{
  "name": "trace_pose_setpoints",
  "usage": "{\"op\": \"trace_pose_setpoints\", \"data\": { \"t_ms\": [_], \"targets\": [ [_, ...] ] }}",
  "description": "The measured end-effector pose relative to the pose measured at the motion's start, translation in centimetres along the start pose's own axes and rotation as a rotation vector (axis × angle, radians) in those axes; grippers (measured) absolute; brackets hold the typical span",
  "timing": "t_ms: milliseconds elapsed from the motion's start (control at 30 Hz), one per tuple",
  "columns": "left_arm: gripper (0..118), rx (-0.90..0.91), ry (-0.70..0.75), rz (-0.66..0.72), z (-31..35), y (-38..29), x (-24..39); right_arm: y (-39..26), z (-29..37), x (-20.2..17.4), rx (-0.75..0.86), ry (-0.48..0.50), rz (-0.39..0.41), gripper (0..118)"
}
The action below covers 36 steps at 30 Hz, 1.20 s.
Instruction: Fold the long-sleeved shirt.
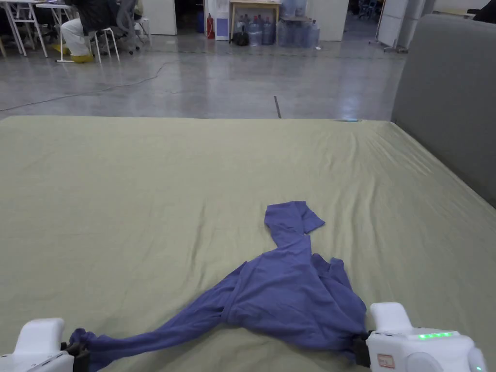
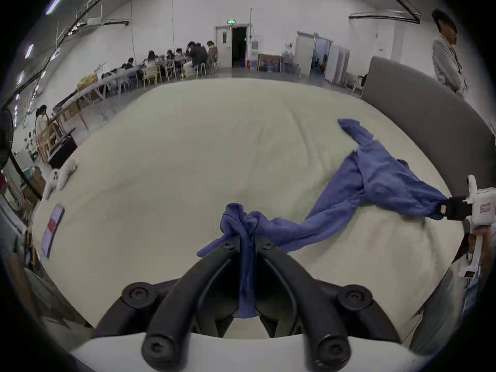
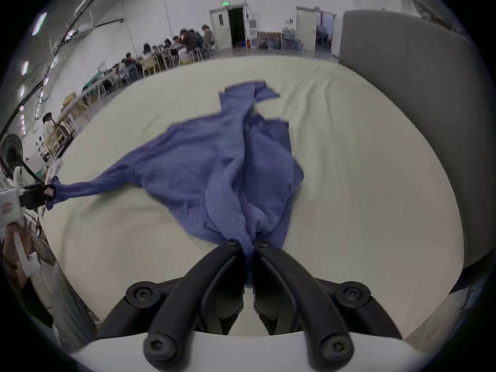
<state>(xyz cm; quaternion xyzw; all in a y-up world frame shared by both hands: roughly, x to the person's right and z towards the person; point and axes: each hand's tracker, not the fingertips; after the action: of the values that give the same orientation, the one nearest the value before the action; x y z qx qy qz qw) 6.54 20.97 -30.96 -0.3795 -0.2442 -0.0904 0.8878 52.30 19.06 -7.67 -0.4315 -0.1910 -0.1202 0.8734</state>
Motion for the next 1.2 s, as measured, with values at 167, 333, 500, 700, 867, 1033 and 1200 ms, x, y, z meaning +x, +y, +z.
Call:
{"op": "trace_pose_setpoints", "data": {
  "t_ms": [167, 333, 500, 700, 867, 1033, 1200],
  "targets": [
    [97, 0.032, -0.039, 0.026, -0.1, 0.3, 0.1, 0.8, 0.6, -0.3, 0.007, 0.007, -0.032, 100],
    [118, 0.107, -0.093, 0.024, 3.1, 2.5, 1.0, 3.2, 10.1, -0.2, 0.191, -0.012, -0.088, 116],
    [0, 0.113, -0.117, 0.009, 2.2, 3.3, 3.6, 2.5, 7.3, -0.1, 0.189, 0.036, -0.114, 2],
    [0, 0.060, -0.257, -0.085, -1.4, 7.0, 8.3, 1.9, 4.9, 1.0, 0.149, 0.016, -0.128, 2],
    [75, 0.033, -0.380, -0.149, -9.6, 14.5, 16.2, 2.4, 3.9, 2.6, 0.130, 0.001, -0.158, 2],
    [111, -0.131, -0.346, -0.245, -19.7, 19.0, 24.3, 2.4, 3.0, 4.0, 0.107, -0.023, -0.184, 2],
    [87, -0.234, -0.282, -0.315, -25.7, 18.8, 28.5, 1.9, 2.7, 5.2, 0.079, -0.037, -0.201, 2]
  ]
}}
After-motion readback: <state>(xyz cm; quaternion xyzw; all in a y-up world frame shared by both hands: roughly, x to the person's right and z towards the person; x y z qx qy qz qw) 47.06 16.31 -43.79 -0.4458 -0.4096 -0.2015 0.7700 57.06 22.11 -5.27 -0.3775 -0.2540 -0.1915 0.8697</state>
